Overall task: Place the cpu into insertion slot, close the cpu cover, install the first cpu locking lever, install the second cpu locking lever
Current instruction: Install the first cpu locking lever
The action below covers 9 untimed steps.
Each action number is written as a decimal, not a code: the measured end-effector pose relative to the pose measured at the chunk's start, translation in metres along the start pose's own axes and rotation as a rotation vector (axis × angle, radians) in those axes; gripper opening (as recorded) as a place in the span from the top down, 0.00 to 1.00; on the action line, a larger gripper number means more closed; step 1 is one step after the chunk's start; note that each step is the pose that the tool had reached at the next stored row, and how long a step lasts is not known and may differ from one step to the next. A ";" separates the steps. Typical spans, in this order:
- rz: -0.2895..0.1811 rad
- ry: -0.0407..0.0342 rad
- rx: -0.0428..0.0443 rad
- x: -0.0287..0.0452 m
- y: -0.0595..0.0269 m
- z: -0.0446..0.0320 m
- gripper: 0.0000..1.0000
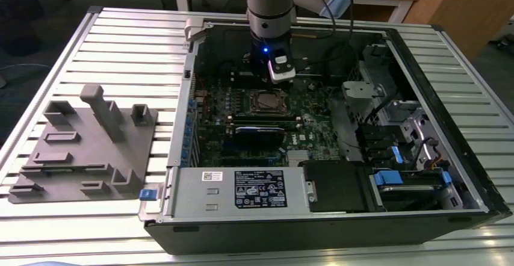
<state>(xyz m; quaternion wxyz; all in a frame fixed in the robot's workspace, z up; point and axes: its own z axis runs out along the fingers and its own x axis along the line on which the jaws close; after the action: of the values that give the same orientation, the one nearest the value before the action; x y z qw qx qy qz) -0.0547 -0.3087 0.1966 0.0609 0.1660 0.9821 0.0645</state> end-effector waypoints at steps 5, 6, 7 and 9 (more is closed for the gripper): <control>0.000 0.0000 -0.0001 -0.0003 0.0004 -0.0028 0.89; 0.000 0.0000 -0.0001 -0.0003 0.0004 -0.0029 0.89; 0.000 0.0000 0.0001 -0.0003 0.0004 -0.0030 0.89; 0.001 0.0000 0.0004 -0.0003 0.0005 -0.0029 0.89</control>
<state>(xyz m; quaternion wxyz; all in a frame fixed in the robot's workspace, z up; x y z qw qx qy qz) -0.0547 -0.3087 0.1996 0.0608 0.1666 0.9820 0.0643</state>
